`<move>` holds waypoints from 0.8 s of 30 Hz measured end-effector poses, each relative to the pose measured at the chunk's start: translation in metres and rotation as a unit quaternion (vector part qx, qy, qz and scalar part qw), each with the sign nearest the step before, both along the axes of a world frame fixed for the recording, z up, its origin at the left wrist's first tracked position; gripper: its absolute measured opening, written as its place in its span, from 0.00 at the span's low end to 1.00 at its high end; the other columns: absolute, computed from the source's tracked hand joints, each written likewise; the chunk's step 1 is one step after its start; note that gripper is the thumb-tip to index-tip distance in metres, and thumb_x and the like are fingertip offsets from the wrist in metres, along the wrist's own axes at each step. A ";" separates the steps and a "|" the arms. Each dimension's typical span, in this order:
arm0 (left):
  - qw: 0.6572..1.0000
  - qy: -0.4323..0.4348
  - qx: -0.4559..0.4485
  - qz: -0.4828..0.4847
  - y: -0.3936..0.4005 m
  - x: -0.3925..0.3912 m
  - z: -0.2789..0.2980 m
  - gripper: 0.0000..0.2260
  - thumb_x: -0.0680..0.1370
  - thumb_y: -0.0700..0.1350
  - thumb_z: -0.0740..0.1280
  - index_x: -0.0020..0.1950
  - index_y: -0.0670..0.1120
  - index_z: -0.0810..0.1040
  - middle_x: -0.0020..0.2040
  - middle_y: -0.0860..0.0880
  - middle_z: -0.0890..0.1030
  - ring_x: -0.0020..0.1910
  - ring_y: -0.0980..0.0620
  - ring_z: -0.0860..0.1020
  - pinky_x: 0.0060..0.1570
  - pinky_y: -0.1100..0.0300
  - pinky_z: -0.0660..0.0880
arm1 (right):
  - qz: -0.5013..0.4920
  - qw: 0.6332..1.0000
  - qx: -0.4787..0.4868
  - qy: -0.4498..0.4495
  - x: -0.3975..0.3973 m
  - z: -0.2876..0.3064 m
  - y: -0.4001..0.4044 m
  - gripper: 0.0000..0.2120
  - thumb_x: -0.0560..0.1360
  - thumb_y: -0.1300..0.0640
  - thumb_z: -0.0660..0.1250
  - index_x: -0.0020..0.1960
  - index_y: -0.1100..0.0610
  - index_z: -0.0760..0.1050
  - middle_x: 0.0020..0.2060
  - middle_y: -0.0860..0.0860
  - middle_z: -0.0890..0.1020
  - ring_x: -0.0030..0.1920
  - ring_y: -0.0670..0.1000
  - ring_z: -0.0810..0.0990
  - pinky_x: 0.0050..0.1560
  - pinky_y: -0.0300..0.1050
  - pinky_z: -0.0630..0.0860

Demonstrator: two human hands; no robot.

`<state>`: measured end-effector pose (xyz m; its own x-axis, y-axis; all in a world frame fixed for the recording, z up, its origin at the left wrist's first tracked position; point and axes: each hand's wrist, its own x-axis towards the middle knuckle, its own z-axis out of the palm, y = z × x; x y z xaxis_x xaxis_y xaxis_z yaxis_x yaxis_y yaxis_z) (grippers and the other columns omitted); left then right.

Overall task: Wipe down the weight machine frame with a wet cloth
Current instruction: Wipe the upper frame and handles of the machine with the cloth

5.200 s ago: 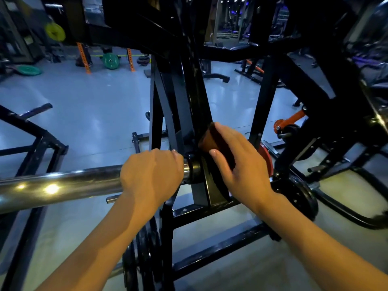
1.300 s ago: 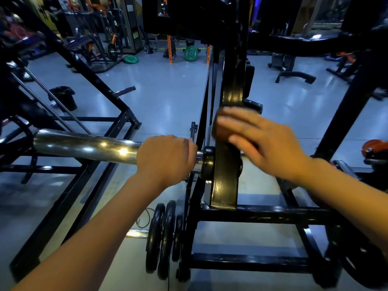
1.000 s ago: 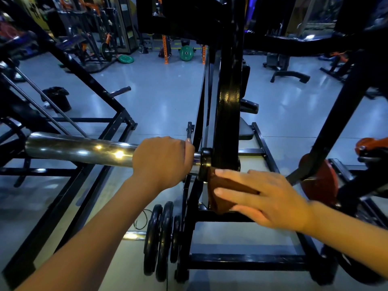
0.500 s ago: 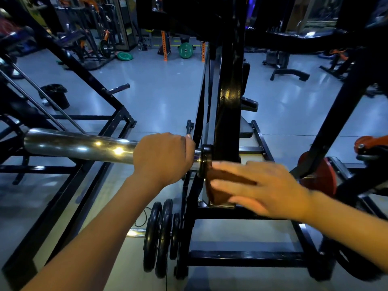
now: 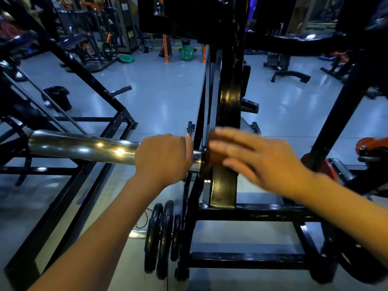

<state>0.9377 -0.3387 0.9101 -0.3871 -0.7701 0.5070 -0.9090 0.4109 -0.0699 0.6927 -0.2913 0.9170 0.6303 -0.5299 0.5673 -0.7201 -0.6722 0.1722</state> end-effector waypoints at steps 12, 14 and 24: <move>1.000 -0.016 -0.013 0.005 0.000 -0.001 0.000 0.27 0.85 0.51 0.46 0.28 0.48 0.69 0.23 0.51 0.67 0.20 0.52 0.67 0.25 0.61 0.57 | 0.079 0.996 0.012 0.036 -0.005 -0.028 0.011 0.19 0.86 0.44 0.56 0.76 0.44 0.64 0.76 0.50 0.68 0.45 0.50 0.81 0.38 0.43 0.79; 1.000 -0.017 -0.007 -0.001 -0.001 -0.001 -0.001 0.27 0.85 0.51 0.45 0.30 0.48 0.71 0.24 0.51 0.69 0.21 0.51 0.68 0.24 0.61 0.62 | 0.017 0.999 -0.010 -0.040 -0.006 -0.009 -0.010 0.20 0.87 0.44 0.55 0.77 0.45 0.65 0.77 0.49 0.69 0.54 0.55 0.83 0.44 0.46 0.82; 1.000 -0.003 -0.008 -0.005 -0.002 0.000 -0.002 0.28 0.84 0.53 0.43 0.30 0.49 0.72 0.24 0.52 0.69 0.21 0.51 0.70 0.26 0.60 0.68 | 0.056 0.998 0.010 0.007 -0.003 -0.026 0.009 0.20 0.87 0.45 0.56 0.77 0.46 0.66 0.77 0.52 0.68 0.52 0.53 0.83 0.47 0.43 0.82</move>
<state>0.9375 -0.3409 0.9078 -0.3970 -0.7587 0.5165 -0.9047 0.4182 -0.0810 0.6900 -0.2826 0.8907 0.6936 -0.4666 0.5489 -0.6381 -0.7515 0.1674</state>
